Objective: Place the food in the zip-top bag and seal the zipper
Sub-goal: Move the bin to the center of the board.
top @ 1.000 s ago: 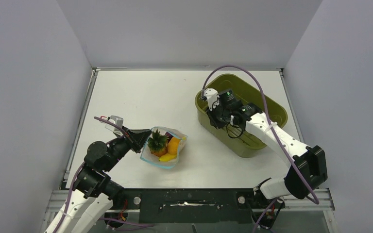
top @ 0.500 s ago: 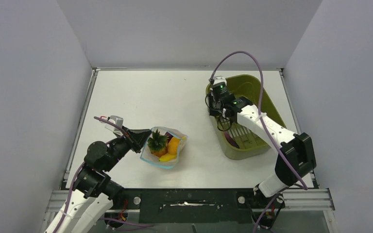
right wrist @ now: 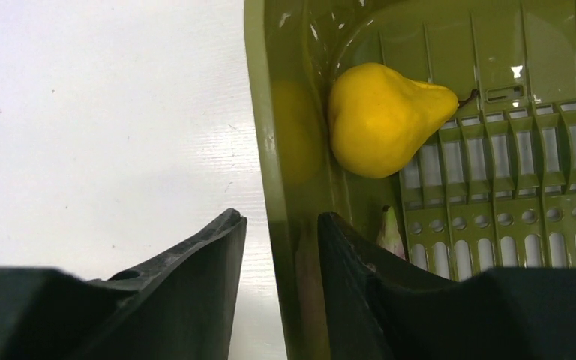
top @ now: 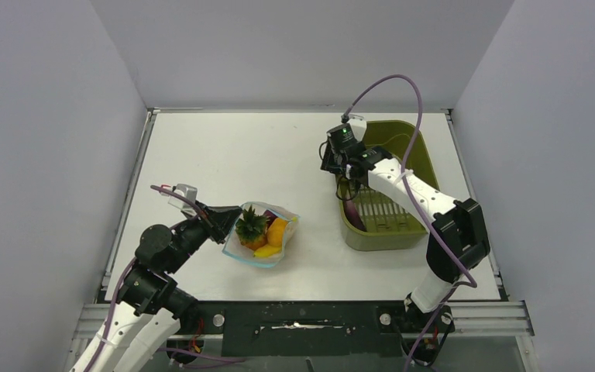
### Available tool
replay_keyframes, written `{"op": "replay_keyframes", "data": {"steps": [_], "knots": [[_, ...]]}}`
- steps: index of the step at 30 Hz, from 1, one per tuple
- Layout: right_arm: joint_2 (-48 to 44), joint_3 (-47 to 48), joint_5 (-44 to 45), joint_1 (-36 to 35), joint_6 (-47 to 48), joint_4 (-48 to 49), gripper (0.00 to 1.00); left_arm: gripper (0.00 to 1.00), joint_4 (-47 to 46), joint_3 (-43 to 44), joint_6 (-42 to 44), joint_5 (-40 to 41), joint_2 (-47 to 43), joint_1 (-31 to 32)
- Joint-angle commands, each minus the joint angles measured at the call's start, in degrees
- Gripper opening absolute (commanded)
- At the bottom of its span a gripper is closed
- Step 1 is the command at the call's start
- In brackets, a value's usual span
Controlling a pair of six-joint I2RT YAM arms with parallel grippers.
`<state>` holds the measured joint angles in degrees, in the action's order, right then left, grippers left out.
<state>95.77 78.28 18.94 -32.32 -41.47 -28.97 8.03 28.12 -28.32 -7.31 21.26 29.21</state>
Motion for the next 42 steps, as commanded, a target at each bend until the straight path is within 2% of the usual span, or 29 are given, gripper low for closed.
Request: {"op": "replay_keyframes", "data": {"steps": [1,9,13,16,21,24,26,31,36,42], "knots": [[-1.94,2.74,-0.66,0.08,0.36,4.40,0.46,0.00,-2.06,2.10,-0.73,0.75,0.48,0.23],[-8.82,1.45,-9.08,3.93,6.15,7.48,0.65,0.00,-3.19,2.06,-0.67,0.73,1.74,0.23],[-13.83,-2.13,-16.85,8.48,8.90,11.86,0.69,0.00,-3.52,2.12,-0.13,0.92,2.10,0.23],[-15.65,-3.02,-15.04,12.10,8.01,10.16,0.69,0.00,-3.81,2.25,0.01,0.65,2.42,0.23],[-14.52,-1.43,-5.65,15.62,-0.11,2.38,0.68,0.00,-3.38,2.11,-0.11,0.48,2.03,0.19],[-11.78,2.21,-1.53,16.09,-8.28,-4.94,0.74,0.00,-3.22,1.79,-0.38,0.76,1.09,0.23],[-10.03,3.50,-2.63,16.22,-11.17,-6.76,0.75,0.00,-2.95,1.76,-0.43,1.02,0.67,0.21],[-7.78,0.96,-4.62,16.25,-20.64,-5.85,0.67,0.00,-2.46,2.06,-0.36,1.38,0.02,0.23],[-6.14,-1.91,-6.09,16.26,-28.87,-2.67,0.69,0.00,-1.54,2.70,0.01,1.05,0.10,0.23],[-0.69,0.05,-8.19,16.22,-34.96,-1.96,0.71,0.00,-2.44,1.90,-0.59,0.45,-0.59,0.23]]}}
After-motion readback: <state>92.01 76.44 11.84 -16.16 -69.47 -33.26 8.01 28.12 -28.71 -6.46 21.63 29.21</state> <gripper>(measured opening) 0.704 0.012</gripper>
